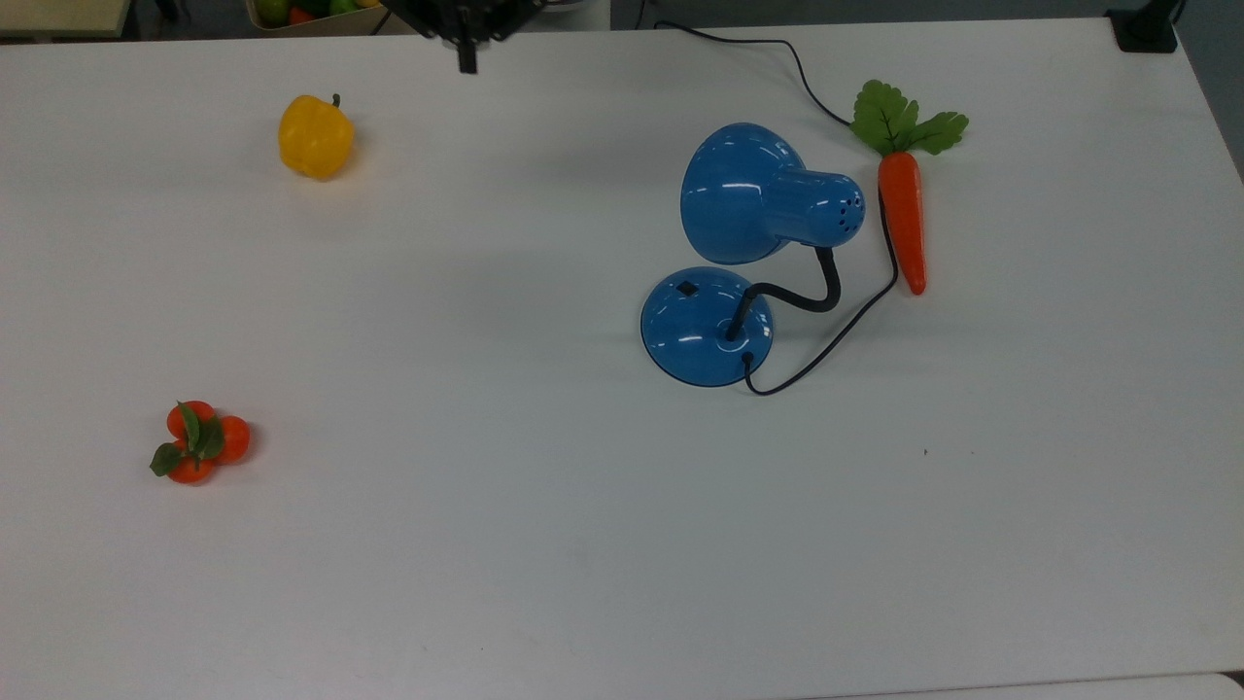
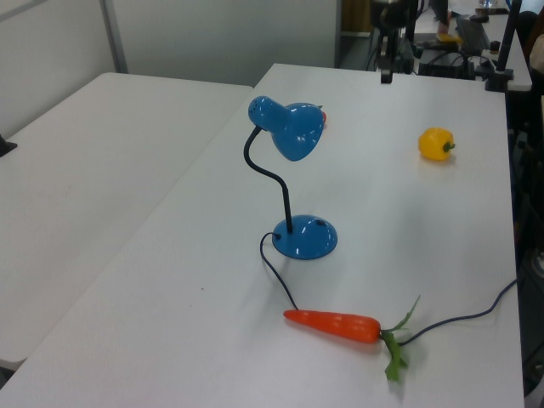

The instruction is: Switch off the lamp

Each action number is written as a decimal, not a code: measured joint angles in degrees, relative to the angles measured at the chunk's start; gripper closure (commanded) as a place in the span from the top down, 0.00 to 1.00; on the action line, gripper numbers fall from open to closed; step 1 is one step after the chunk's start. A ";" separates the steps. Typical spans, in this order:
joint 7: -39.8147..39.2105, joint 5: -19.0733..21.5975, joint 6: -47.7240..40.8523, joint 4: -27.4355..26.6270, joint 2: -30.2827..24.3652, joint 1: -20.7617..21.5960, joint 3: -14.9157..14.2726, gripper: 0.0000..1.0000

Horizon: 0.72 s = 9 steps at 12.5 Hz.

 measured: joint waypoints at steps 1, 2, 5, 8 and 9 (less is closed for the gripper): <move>0.00 0.00 -0.72 0.93 -0.14 -0.01 -0.79 0.50; 0.01 0.00 -1.10 1.63 -0.44 -0.02 -1.64 0.66; 0.45 0.01 -1.18 1.93 -1.09 -0.03 -2.89 1.00; 0.76 0.01 -2.05 1.94 -1.30 -0.03 -3.02 1.00; 0.80 0.01 -2.67 1.95 -1.44 -0.04 -3.03 1.00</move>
